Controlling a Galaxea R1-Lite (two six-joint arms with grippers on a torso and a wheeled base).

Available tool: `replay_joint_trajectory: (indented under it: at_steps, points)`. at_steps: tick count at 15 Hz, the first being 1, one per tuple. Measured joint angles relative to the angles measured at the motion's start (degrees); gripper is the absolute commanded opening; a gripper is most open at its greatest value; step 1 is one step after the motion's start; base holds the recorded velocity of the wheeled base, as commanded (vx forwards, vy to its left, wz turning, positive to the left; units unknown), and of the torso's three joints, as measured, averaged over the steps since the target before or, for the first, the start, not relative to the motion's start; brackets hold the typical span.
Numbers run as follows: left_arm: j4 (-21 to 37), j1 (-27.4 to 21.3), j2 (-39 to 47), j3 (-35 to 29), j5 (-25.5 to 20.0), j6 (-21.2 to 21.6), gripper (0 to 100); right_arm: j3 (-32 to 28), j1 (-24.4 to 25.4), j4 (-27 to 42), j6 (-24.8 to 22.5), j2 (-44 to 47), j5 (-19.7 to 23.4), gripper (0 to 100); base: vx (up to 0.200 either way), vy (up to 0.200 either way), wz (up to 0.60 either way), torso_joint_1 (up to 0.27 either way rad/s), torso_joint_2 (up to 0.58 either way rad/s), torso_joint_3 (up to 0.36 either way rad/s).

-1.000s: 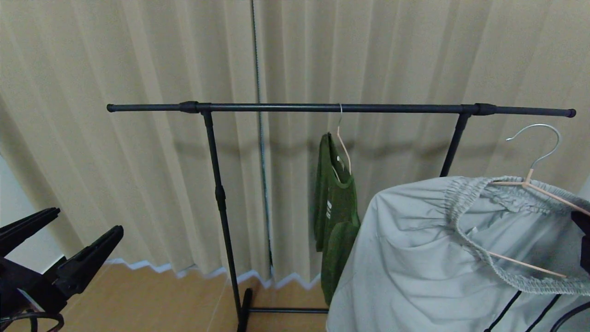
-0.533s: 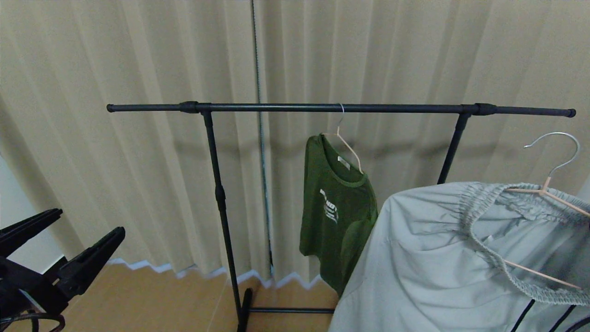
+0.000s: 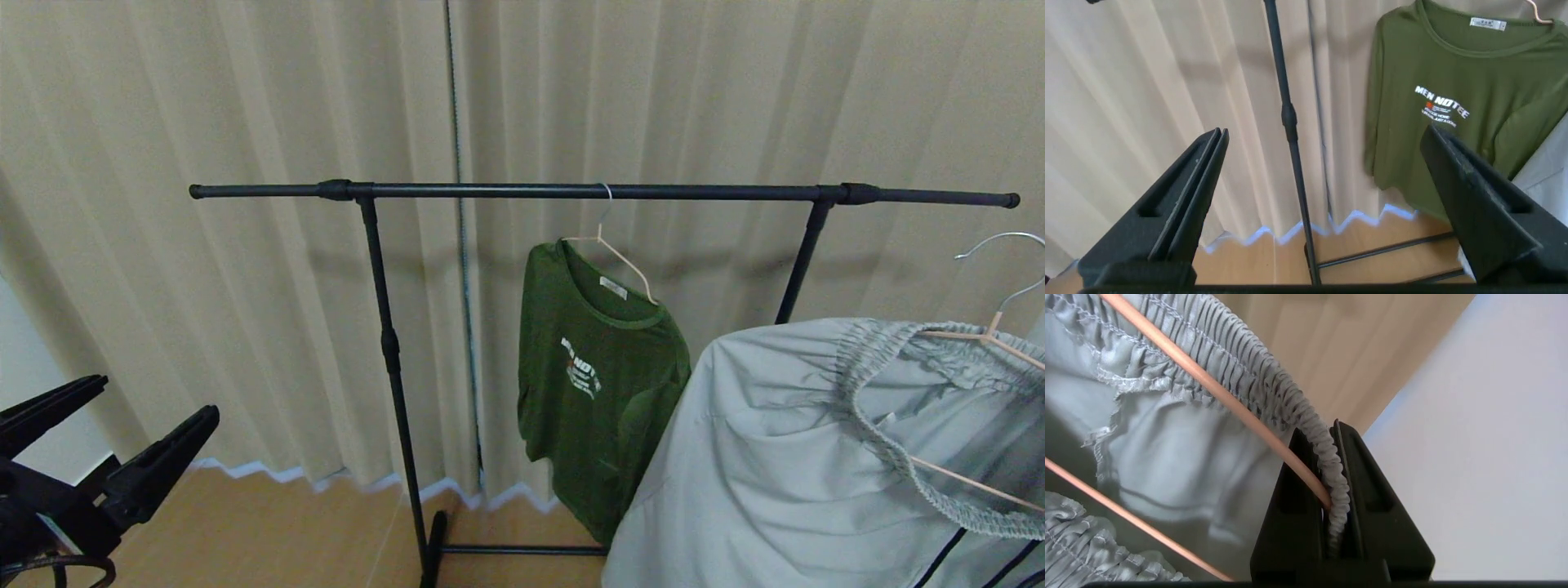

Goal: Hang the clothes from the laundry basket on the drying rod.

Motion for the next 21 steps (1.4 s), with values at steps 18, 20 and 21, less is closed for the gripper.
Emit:
replay_joint_trajectory:
  at_steps: [18,20,21]
  points:
    - [-0.1,-7.1,2.2,2.2,-0.4,0.8,100,-7.2,0.2,10.0,-1.1,3.2,-6.9,0,0.0,0.0,0.0,0.0,0.0,0.0]
    - [-0.1,-9.1,2.3,2.6,-0.4,0.8,100,-12.5,0.9,16.9,-2.3,3.7,-11.9,0,0.0,0.0,0.0,0.0,0.0,0.0]
    - [-0.1,-10.1,2.2,3.1,-0.4,0.9,100,-15.5,1.8,19.6,-2.4,4.1,-13.5,0,0.0,0.0,0.0,0.0,0.0,0.0]
